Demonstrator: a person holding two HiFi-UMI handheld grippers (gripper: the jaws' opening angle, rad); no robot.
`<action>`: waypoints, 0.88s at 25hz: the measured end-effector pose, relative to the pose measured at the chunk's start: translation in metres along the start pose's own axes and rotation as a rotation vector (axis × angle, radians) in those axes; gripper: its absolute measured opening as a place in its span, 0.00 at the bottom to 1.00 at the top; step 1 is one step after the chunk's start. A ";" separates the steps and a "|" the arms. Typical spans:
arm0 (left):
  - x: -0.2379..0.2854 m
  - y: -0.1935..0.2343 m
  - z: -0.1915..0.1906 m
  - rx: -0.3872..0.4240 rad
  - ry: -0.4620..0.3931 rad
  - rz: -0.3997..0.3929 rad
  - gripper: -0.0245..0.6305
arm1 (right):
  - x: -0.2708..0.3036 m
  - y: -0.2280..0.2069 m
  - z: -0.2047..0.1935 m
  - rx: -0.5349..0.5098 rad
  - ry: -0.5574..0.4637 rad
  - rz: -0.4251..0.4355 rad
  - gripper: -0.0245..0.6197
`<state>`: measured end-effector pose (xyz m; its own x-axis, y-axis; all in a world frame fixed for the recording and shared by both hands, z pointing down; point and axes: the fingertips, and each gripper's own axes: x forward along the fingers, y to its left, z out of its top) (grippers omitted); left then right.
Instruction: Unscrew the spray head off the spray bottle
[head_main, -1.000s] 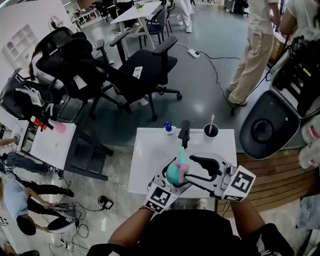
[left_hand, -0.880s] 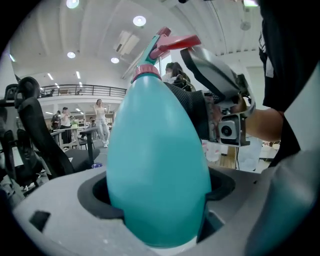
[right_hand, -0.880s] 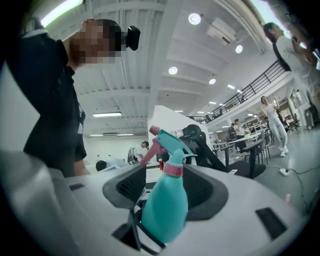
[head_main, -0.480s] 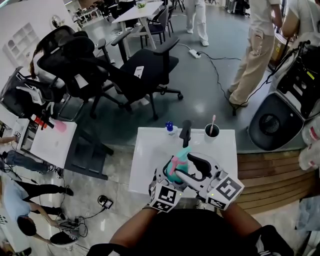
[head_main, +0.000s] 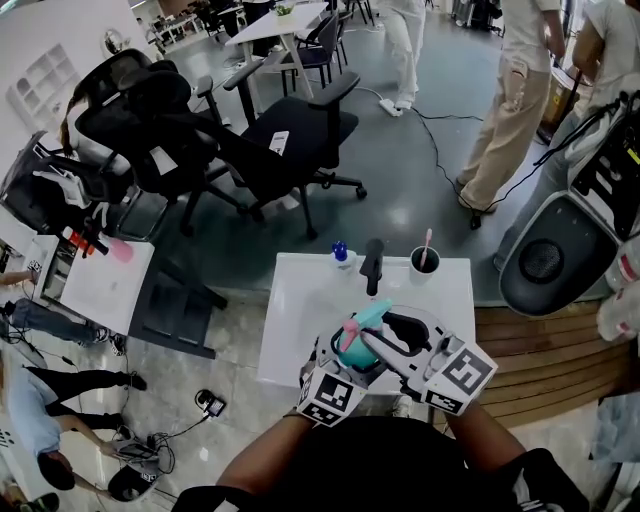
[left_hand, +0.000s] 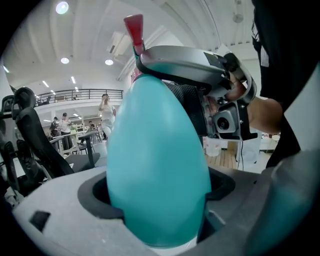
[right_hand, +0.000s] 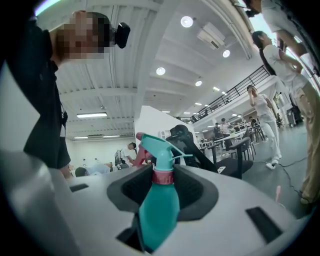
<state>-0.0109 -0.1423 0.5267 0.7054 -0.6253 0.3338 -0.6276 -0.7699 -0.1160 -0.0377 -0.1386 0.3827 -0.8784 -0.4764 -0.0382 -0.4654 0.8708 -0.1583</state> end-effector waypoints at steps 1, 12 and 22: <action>-0.001 -0.003 0.002 0.001 -0.015 -0.024 0.76 | -0.001 0.002 0.001 -0.012 -0.002 0.022 0.25; -0.018 -0.037 0.030 0.122 -0.179 -0.292 0.76 | -0.020 0.040 0.012 -0.093 -0.016 0.292 0.25; -0.020 -0.025 0.030 0.093 -0.176 -0.216 0.76 | -0.027 0.037 0.012 -0.117 -0.032 0.288 0.37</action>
<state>0.0006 -0.1141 0.4952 0.8706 -0.4522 0.1940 -0.4298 -0.8908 -0.1475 -0.0301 -0.0956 0.3660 -0.9731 -0.2097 -0.0960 -0.2085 0.9778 -0.0219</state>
